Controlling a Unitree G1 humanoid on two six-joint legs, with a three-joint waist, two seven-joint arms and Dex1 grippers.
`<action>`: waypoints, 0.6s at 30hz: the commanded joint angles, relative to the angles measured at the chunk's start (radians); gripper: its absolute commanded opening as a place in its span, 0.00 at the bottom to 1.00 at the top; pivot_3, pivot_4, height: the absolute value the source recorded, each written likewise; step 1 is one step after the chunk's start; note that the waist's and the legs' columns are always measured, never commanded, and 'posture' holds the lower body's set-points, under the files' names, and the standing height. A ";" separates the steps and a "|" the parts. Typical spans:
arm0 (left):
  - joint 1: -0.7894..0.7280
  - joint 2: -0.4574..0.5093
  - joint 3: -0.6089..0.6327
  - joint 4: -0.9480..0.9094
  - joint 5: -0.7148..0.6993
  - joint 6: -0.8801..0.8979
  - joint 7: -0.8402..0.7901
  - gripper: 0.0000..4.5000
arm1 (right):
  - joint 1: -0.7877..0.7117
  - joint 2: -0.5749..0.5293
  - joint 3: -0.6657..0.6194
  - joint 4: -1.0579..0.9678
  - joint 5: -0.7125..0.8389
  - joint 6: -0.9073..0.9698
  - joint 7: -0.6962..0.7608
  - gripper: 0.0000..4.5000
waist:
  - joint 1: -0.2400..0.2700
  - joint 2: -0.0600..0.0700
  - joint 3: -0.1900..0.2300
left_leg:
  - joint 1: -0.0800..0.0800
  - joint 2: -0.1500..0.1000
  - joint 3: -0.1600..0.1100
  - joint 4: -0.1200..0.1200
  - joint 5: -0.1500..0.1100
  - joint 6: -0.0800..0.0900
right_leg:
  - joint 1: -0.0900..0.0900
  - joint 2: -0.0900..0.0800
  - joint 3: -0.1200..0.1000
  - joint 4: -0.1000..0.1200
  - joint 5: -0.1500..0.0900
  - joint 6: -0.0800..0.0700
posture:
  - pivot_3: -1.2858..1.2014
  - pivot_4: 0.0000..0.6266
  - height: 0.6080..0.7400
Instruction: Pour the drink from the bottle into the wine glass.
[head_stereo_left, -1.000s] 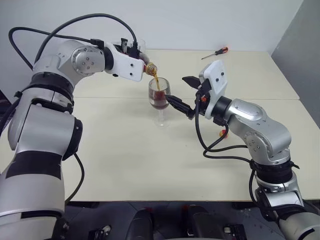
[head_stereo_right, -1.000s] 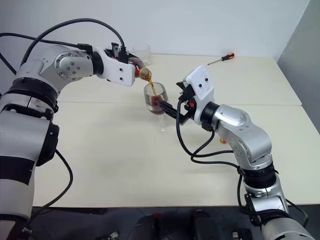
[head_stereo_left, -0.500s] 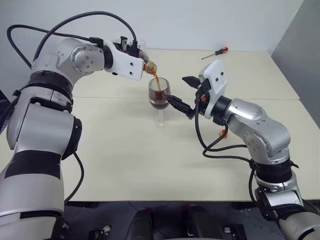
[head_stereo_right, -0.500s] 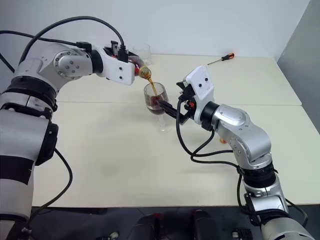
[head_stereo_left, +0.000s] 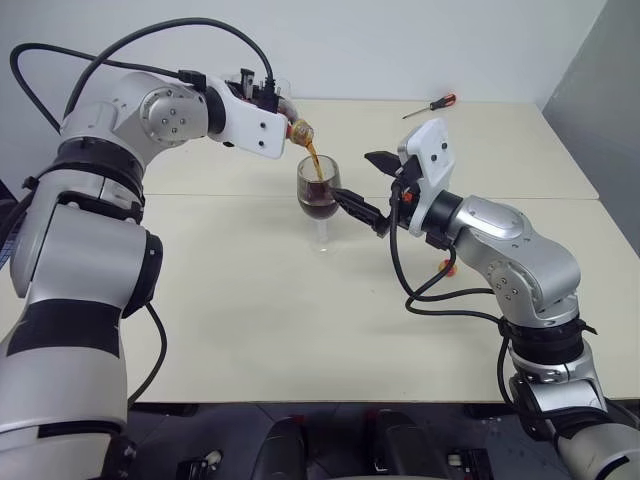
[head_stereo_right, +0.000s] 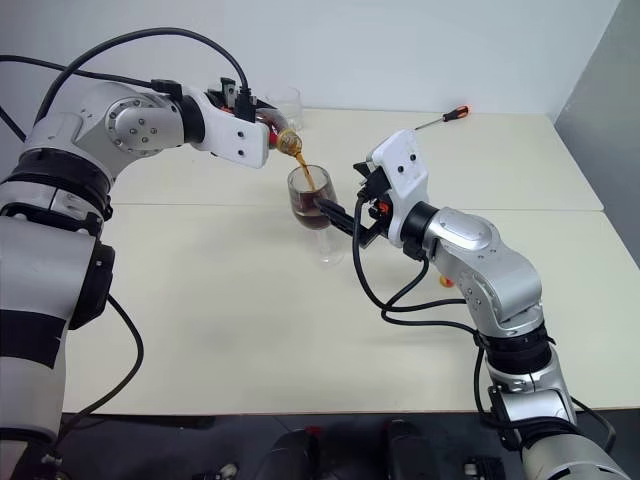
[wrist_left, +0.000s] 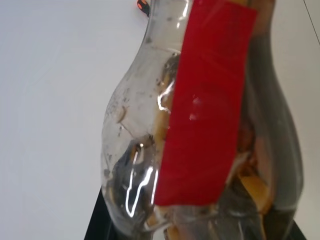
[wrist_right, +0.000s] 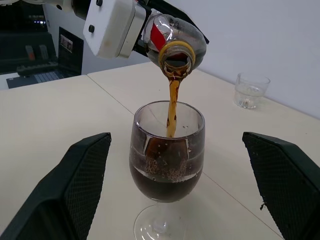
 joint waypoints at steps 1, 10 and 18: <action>-0.048 0.019 0.005 -0.004 -0.005 -0.001 0.021 0.29 | -0.021 -0.003 -0.029 -0.020 -0.006 -0.020 0.004 1.00 | 0.000 0.000 0.000 | 0.000 0.000 0.000 0.000 0.000 0.000 | 0.000 0.000 0.000 0.000 0.000 0.000 | 0.52 0.24 1.00; -0.022 0.015 0.033 -0.001 -0.046 -0.001 -0.025 0.29 | -0.017 -0.006 -0.029 -0.021 -0.008 -0.019 0.003 1.00 | 0.000 0.000 0.000 | 0.000 0.000 0.000 0.000 0.000 0.000 | 0.000 0.000 0.000 0.000 0.000 0.000 | 0.52 0.24 1.00; 0.013 -0.005 0.120 -0.001 -0.164 0.034 -0.150 0.29 | -0.007 -0.007 -0.028 -0.030 -0.009 -0.015 -0.002 1.00 | -0.001 0.000 0.000 | 0.000 0.000 0.000 0.000 0.000 0.000 | 0.000 0.000 0.000 0.000 0.000 0.000 | 0.52 0.24 1.00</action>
